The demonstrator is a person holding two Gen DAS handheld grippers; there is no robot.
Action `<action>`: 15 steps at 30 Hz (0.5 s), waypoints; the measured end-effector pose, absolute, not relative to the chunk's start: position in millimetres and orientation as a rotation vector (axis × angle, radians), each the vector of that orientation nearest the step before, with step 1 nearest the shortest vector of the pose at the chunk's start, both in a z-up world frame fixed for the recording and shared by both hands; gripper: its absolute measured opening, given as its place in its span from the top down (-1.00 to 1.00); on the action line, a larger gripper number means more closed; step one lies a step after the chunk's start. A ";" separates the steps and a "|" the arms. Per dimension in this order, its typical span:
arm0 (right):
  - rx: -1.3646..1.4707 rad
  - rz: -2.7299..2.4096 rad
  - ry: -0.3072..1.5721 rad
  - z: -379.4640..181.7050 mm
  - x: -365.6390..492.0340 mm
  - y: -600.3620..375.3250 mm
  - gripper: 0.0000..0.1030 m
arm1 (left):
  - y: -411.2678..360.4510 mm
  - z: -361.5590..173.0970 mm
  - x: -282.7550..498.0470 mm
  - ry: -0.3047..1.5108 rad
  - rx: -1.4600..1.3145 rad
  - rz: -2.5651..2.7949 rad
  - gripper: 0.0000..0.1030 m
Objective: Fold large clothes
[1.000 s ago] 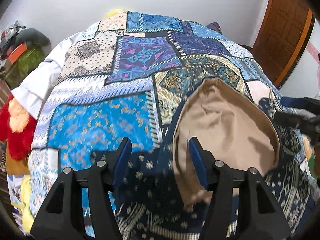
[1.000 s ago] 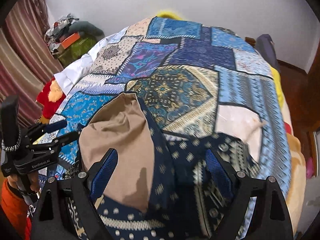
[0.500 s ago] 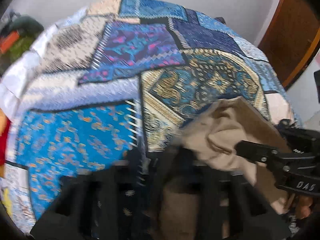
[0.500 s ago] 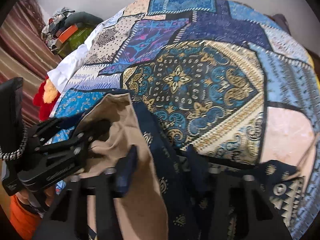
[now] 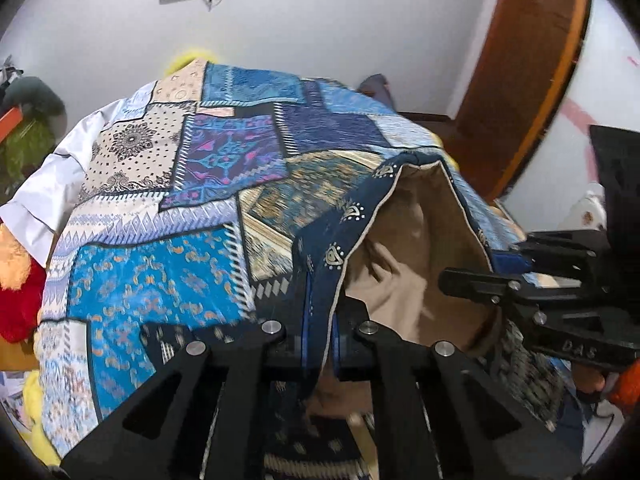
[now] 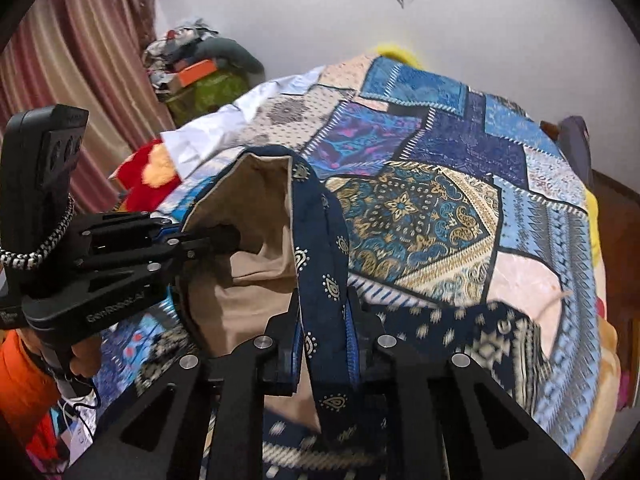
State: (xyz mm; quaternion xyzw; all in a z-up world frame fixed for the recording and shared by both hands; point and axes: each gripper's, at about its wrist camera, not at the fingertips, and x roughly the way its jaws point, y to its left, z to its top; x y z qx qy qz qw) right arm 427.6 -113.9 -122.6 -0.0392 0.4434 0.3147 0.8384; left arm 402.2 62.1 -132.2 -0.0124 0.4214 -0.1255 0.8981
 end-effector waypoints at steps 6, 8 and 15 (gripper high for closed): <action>-0.080 0.699 0.949 -112.9 373.7 -131.4 0.71 | 47.8 -137.5 342.2 0.899 0.028 -0.320 0.86; -0.078 0.696 0.964 -116.9 354.4 -140.9 0.71 | 42.7 -148.1 322.9 0.930 0.043 -0.343 0.86; -0.094 0.675 1.080 -150.4 303.8 -158.4 0.69 | 37.6 -191.6 274.8 1.035 0.056 -0.352 0.80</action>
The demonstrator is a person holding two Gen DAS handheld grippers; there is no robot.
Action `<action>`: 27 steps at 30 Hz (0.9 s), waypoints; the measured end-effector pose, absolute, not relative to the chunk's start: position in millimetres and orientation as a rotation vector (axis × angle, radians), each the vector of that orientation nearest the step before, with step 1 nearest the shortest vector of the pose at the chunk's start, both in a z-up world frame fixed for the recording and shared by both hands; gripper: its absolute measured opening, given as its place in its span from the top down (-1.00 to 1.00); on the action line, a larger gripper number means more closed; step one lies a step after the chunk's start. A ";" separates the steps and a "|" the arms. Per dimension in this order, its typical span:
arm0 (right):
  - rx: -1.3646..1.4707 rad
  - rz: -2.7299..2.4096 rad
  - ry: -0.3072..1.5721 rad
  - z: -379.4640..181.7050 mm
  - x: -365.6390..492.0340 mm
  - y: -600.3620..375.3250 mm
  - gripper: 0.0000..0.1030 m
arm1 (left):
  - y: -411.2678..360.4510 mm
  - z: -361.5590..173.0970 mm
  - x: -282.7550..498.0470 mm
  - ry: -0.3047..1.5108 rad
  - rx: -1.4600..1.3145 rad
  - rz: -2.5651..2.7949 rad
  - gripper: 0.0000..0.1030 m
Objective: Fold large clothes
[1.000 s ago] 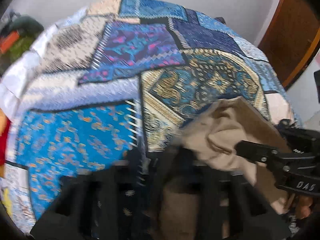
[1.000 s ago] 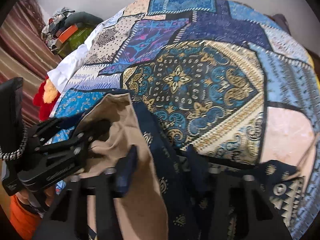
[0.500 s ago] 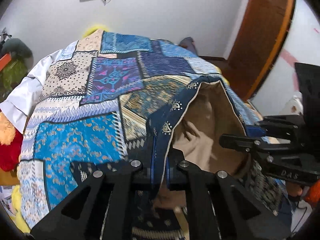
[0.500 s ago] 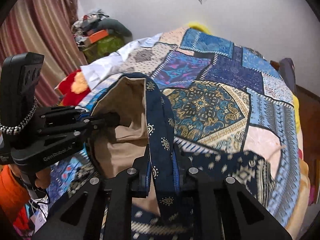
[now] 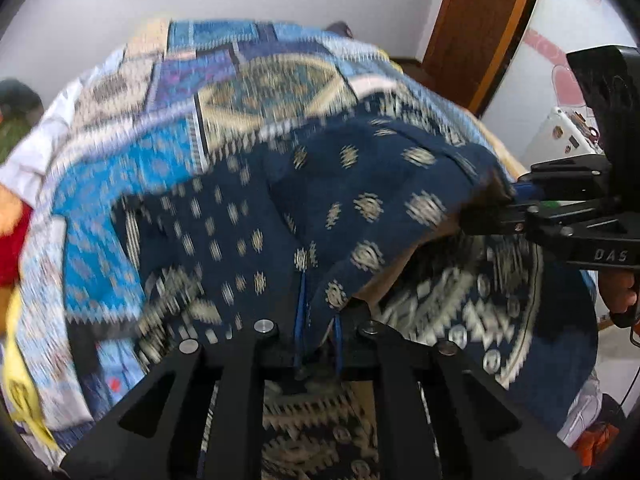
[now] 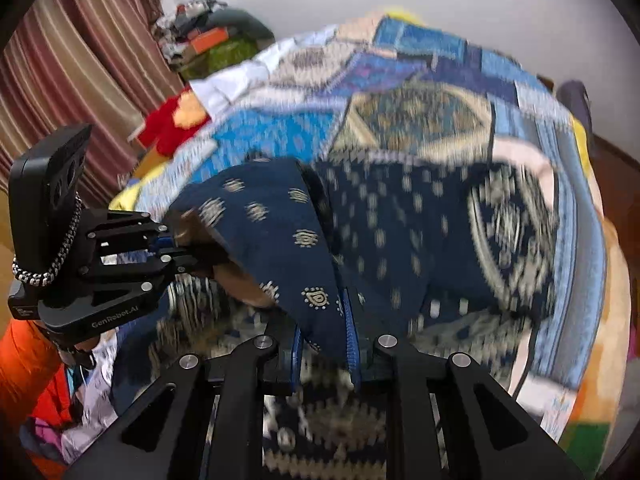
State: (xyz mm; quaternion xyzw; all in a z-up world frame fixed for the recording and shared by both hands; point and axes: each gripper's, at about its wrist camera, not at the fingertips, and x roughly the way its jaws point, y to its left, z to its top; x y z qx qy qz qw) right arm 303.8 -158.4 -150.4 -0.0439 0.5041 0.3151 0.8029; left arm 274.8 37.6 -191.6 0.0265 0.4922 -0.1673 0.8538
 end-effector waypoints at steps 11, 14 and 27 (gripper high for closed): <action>-0.111 0.614 1.124 -165.1 261.0 -183.8 0.69 | 61.9 -219.9 225.8 1.110 0.030 -0.277 0.25; -0.124 0.620 1.134 -160.0 255.5 -191.2 0.69 | 79.7 -215.0 220.1 1.113 0.028 -0.228 0.25; -0.128 0.533 1.029 -114.3 292.6 -201.6 0.69 | 89.4 -134.1 284.3 0.921 0.037 -0.161 -0.39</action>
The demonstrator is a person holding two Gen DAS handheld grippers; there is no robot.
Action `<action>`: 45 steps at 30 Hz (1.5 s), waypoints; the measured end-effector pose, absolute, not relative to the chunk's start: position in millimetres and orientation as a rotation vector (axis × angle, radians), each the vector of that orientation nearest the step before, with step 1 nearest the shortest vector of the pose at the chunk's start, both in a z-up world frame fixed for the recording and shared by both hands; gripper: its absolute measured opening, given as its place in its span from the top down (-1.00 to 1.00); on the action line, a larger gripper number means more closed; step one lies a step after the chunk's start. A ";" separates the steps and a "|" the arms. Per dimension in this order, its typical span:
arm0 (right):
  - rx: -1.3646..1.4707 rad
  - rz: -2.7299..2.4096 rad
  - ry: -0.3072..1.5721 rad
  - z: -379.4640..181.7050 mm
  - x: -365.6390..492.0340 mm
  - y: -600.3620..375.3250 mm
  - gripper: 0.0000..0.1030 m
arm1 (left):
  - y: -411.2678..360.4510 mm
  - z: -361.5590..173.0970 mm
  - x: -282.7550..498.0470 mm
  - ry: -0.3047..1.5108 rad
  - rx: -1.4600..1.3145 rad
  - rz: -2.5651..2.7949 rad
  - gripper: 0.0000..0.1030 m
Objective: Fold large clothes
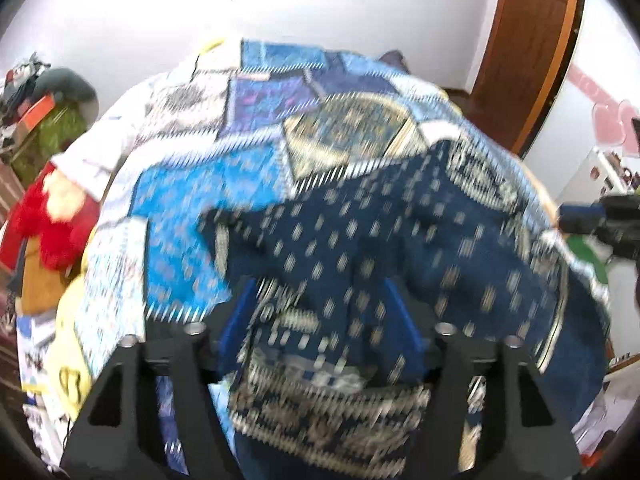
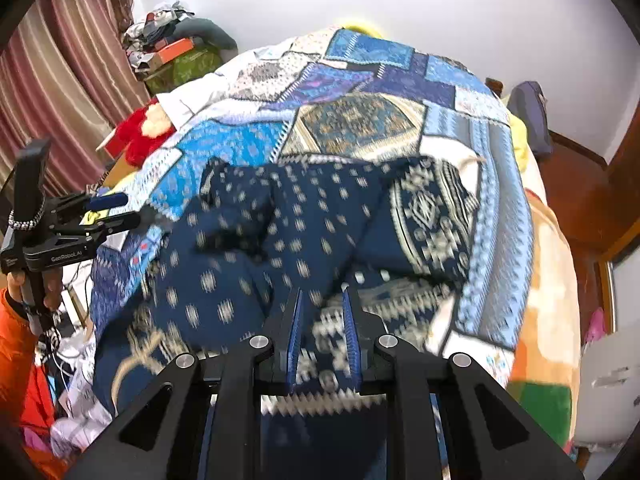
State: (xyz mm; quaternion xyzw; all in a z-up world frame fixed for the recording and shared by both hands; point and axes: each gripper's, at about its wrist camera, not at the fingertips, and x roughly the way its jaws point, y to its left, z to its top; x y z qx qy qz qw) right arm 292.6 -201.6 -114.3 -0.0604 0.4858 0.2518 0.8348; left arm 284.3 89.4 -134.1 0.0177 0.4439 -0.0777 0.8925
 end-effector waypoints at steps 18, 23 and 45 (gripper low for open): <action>-0.371 0.528 1.149 -197.8 299.6 -162.1 0.68 | 60.5 -238.1 279.2 1.095 -0.021 -0.211 -0.73; -0.403 0.404 1.094 -190.4 296.1 -177.4 -0.75 | 73.1 -241.0 268.1 1.118 -0.075 -0.208 -0.73; -0.035 0.305 1.037 -149.8 355.7 -264.1 -0.98 | 206.0 -207.6 334.4 1.074 -0.306 0.034 -0.74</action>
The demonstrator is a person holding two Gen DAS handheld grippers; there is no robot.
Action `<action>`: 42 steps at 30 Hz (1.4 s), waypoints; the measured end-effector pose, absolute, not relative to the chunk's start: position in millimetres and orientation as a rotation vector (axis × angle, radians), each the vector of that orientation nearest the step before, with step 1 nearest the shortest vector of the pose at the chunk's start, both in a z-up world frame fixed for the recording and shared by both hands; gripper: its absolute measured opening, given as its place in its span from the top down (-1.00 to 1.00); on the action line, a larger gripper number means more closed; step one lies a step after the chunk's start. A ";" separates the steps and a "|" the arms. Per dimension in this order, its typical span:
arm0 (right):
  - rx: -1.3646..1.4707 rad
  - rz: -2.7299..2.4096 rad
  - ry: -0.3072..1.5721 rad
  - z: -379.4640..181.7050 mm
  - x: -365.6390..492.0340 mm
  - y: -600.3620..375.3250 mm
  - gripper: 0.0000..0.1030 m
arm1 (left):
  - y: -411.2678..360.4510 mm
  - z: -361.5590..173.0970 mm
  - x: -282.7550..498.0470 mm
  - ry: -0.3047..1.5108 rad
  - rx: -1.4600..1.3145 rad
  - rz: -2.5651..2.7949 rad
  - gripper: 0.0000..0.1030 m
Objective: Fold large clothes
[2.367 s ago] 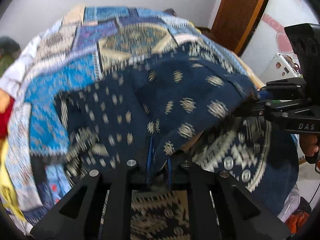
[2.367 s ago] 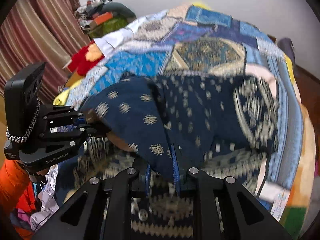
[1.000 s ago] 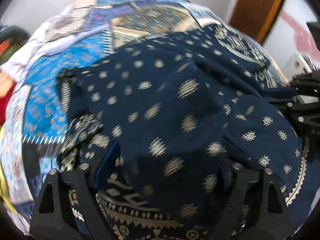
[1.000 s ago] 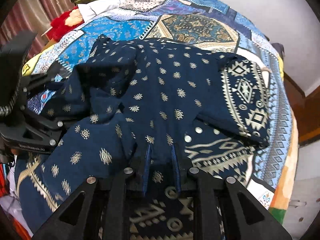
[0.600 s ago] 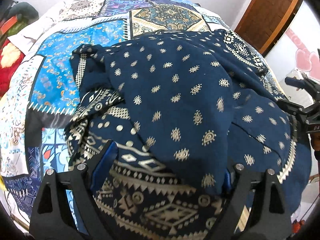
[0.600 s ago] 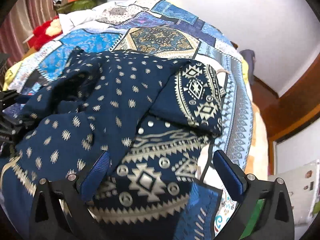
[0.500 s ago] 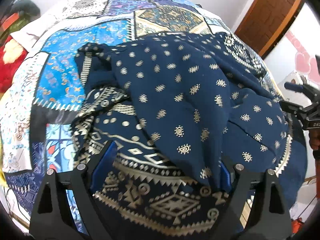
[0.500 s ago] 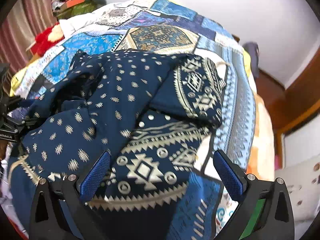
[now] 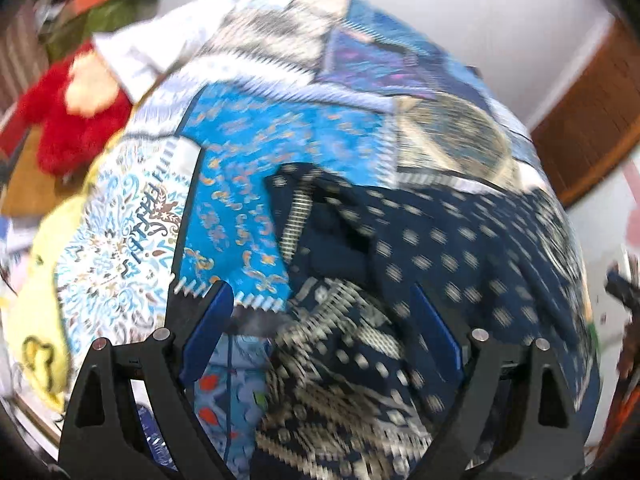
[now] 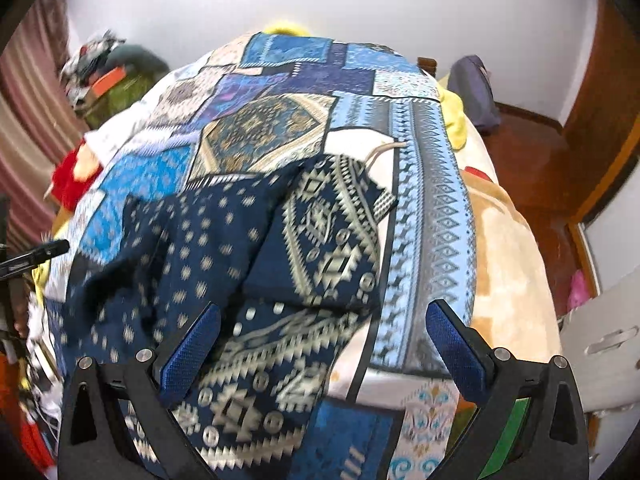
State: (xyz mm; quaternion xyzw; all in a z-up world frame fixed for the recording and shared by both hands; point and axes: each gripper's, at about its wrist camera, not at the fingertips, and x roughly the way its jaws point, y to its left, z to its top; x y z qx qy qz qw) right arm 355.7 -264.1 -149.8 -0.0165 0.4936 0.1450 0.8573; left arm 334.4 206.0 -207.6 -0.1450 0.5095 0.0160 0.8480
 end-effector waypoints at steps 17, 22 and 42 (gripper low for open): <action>0.319 0.440 1.243 -237.3 482.4 -264.2 -0.45 | 192.9 -313.0 435.3 1.200 -0.382 -0.090 -0.21; 0.163 0.420 1.206 -240.5 497.7 -228.7 0.48 | 185.4 -299.7 446.3 1.187 -0.352 -0.077 0.65; -0.189 0.325 1.008 -214.7 607.6 -116.0 0.59 | 243.7 -263.0 535.5 1.089 -0.194 0.153 0.64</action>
